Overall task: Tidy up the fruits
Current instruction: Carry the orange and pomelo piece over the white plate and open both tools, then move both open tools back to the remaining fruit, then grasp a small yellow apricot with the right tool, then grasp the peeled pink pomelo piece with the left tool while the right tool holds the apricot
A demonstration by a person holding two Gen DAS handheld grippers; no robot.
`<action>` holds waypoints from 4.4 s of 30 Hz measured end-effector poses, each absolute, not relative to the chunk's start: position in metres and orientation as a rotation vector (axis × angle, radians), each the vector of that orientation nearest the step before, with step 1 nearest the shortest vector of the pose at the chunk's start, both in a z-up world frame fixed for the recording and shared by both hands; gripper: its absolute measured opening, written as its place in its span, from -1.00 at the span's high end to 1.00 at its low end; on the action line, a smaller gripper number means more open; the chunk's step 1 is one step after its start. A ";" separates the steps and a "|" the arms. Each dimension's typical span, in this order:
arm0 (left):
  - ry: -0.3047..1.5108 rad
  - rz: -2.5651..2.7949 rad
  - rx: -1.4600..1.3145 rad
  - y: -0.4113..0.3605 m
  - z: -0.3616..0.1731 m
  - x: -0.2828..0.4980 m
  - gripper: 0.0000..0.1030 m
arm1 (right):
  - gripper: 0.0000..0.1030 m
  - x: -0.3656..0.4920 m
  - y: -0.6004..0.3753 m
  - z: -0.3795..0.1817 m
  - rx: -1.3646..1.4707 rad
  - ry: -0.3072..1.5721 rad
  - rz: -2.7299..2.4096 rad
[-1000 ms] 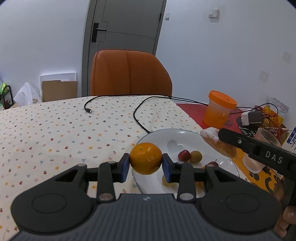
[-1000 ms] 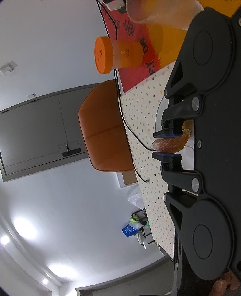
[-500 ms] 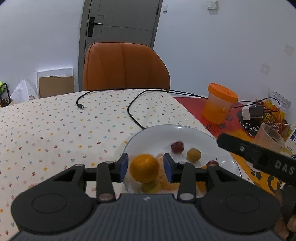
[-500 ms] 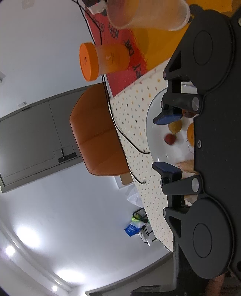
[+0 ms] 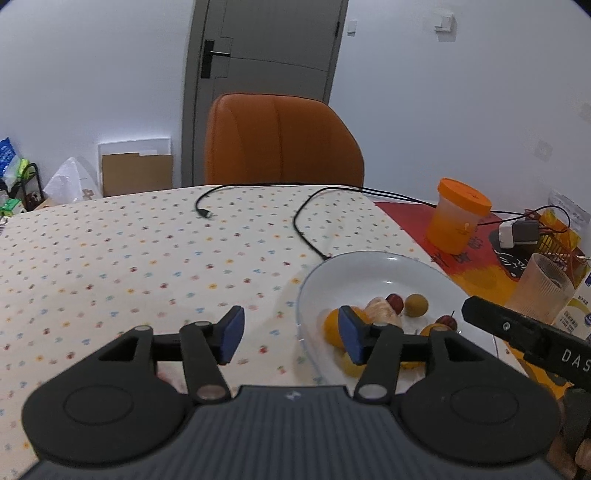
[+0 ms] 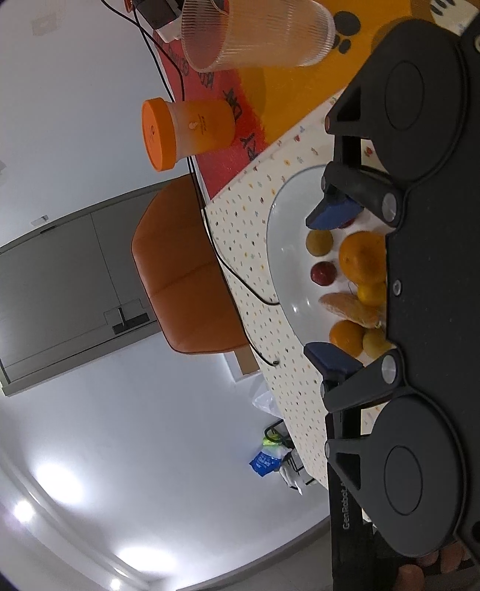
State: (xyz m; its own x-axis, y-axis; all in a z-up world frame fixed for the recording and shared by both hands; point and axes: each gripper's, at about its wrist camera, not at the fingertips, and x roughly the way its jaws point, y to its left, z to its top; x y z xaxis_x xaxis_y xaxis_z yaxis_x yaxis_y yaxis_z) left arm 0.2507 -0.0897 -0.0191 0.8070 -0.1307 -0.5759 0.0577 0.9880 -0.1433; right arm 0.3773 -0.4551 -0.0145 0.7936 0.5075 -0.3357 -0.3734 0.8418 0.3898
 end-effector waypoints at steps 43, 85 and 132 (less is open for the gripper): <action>0.586 0.116 -0.191 0.021 -0.009 0.175 -0.69 | -0.92 0.321 -0.360 0.008 0.166 0.449 0.659; 0.673 0.170 -0.292 0.072 -0.057 0.179 -0.69 | 0.60 0.332 -0.283 -0.031 0.039 0.587 0.793; 0.668 0.082 -0.211 0.004 -0.054 0.209 -0.68 | 0.58 0.340 -0.357 -0.016 0.178 0.516 0.742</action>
State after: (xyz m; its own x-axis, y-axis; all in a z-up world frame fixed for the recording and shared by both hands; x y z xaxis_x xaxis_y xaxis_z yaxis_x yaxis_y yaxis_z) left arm 0.2088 0.0040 -0.0545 0.7826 0.0074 -0.6224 -0.1430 0.9753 -0.1681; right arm 0.3400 -0.3566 -0.0164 0.6201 0.6841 -0.3841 -0.5984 0.7290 0.3323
